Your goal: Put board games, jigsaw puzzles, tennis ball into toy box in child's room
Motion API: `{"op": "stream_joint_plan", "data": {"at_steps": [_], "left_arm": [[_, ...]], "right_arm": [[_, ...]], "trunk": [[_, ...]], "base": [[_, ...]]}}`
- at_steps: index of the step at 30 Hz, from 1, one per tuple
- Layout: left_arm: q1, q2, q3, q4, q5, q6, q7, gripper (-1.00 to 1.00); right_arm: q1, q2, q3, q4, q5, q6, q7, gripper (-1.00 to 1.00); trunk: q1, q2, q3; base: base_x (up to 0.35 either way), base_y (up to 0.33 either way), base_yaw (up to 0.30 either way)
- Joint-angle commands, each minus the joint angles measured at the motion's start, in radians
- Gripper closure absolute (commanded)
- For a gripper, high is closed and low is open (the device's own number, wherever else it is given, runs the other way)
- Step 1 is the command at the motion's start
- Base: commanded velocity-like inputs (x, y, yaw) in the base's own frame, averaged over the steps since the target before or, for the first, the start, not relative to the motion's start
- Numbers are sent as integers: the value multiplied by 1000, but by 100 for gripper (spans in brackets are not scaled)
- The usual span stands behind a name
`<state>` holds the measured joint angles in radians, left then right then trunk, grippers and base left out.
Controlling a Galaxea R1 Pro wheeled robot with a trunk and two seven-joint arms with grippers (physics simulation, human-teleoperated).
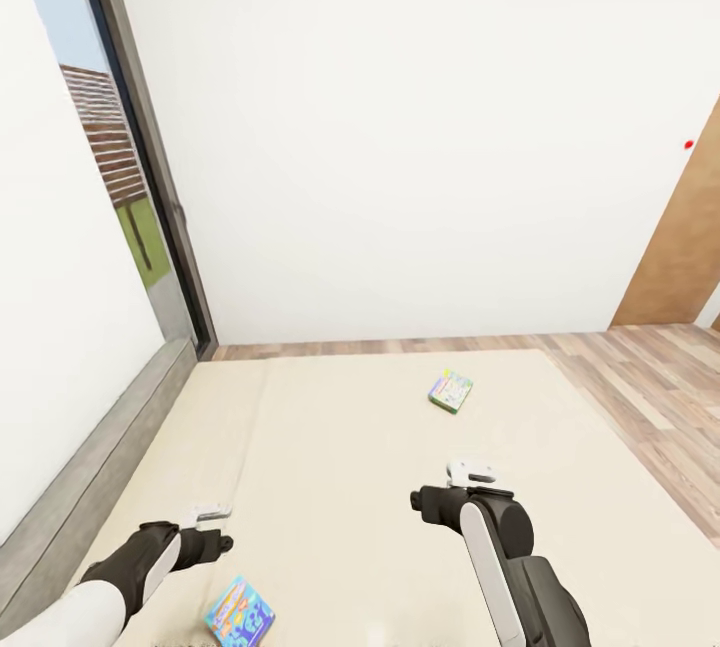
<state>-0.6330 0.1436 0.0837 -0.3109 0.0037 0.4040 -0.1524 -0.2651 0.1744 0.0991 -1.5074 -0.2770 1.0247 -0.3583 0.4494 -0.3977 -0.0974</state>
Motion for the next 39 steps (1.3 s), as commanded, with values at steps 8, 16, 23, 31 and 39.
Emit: {"op": "stream_joint_plan", "data": {"at_steps": [8,16,23,31,39], "left_arm": [[-1,-25,3,-9,-8,9,-3,-100],[-1,-27,2,-10,-8,9,-3,-100],[-1,-26,3,-10,-7,7,-4,-100],[-1,-15,6,-11,-1,3,-23,-100],[-1,24,8,-12,-2,5,-165,-100]], "right_arm": [[-1,0,-1,1,-9,2,-10,-100],[-1,0,-1,1,-11,2,-11,-100],[0,0,-1,1,-11,2,-11,-100],[-1,0,0,1,-11,2,-11,-100],[0,0,2,-2,-12,3,-11,-100]], "trunk": [[1,-2,-15],[1,-2,-28],[1,-2,-40],[1,-2,-53],[1,-2,-66]], "base": [[0,0,0],[0,0,0],[0,0,0],[0,0,0],[0,0,0]]}}
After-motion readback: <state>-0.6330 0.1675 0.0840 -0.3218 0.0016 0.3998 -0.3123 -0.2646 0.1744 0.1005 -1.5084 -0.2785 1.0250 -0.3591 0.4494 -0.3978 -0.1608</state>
